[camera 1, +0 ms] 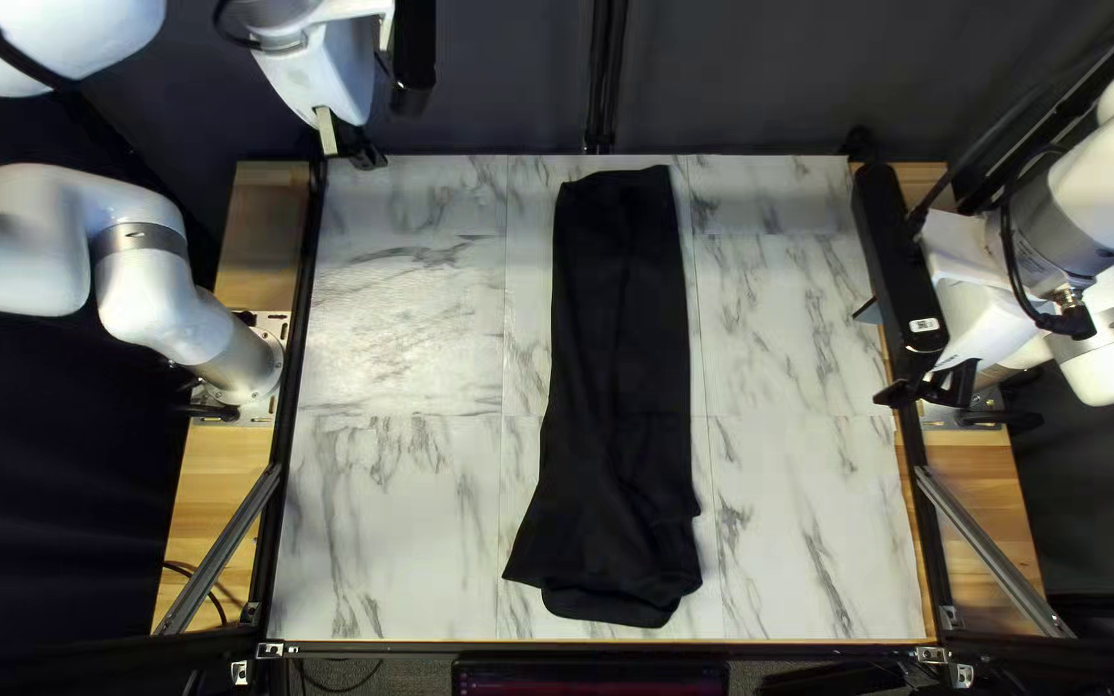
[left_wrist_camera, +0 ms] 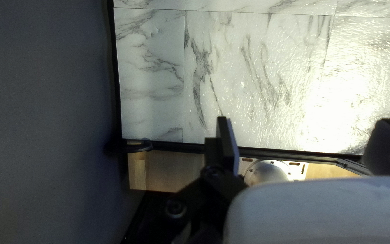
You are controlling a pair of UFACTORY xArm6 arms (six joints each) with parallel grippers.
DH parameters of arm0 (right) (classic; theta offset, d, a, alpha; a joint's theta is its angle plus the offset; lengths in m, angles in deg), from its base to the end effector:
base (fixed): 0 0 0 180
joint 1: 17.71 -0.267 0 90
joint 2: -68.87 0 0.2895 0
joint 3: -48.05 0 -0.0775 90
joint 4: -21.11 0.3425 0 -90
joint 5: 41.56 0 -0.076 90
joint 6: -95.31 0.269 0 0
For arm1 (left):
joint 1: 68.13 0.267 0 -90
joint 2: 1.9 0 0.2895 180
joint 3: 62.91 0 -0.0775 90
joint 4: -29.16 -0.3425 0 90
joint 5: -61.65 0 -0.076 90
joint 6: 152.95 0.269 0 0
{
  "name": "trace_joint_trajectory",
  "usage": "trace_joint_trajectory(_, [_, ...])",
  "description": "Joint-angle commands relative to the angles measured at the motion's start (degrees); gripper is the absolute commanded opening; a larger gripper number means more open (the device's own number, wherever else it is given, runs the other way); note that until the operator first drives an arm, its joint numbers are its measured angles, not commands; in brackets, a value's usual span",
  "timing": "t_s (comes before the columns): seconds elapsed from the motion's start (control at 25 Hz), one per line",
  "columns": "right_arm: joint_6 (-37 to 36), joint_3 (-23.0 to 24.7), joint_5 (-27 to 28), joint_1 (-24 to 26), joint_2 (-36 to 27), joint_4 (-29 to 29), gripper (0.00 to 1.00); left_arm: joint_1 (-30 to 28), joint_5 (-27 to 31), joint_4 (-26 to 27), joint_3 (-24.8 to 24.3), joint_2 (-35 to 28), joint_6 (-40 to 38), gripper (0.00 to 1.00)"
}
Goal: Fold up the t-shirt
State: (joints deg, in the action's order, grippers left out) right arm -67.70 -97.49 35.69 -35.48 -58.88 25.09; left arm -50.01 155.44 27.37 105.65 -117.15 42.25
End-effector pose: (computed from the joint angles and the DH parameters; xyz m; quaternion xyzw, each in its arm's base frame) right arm 0.2877 0.1101 0.3560 -0.9896 -0.0039 -0.1227 0.0747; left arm 0.2941 0.1052 0.4343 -0.9957 -0.0278 -0.0792 0.0398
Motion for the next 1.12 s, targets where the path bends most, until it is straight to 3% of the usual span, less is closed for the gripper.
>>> trace_joint_trajectory(0.04, [0.0,0.0,0.0,0.0,0.0,0.0,1.0,0.0,0.0,0.0,0.0,0.0,0.0,1.0])
trace_joint_trajectory(0.16, [-0.26,2.31,-2.02,0.16,0.07,-0.38,1.0,0.0,0.0,0.0,0.0,0.0,0.0,1.0])
trace_joint_trajectory(0.32, [4.62,5.75,-10.73,-4.19,4.93,-3.37,1.0,0.0,0.0,0.0,0.0,0.0,0.0,1.0])
trace_joint_trajectory(0.48, [14.29,7.02,-25.45,-10.45,18.73,-10.63,1.0,0.0,0.0,0.0,0.0,0.0,0.0,1.0])
trace_joint_trajectory(0.6, [22.31,3.19,-32.87,-13.33,32.41,-17.52,1.0,0.0,0.0,0.0,0.0,0.0,0.0,1.0])
trace_joint_trajectory(0.76, [29.63,-2.69,-35.39,-14.93,45.18,-23.71,1.0,0.0,0.0,0.0,0.0,0.0,0.0,1.0])
trace_joint_trajectory(0.92, [34.55,-7.99,-35.76,-15.77,54.13,-27.13,1.0,0.0,0.0,0.0,0.0,0.0,0.0,1.0])
trace_joint_trajectory(1.12, [39.6,-17.63,-30.82,-17.31,64.23,-30.03,1.0,0.0,0.0,0.0,0.0,0.0,0.0,1.0])
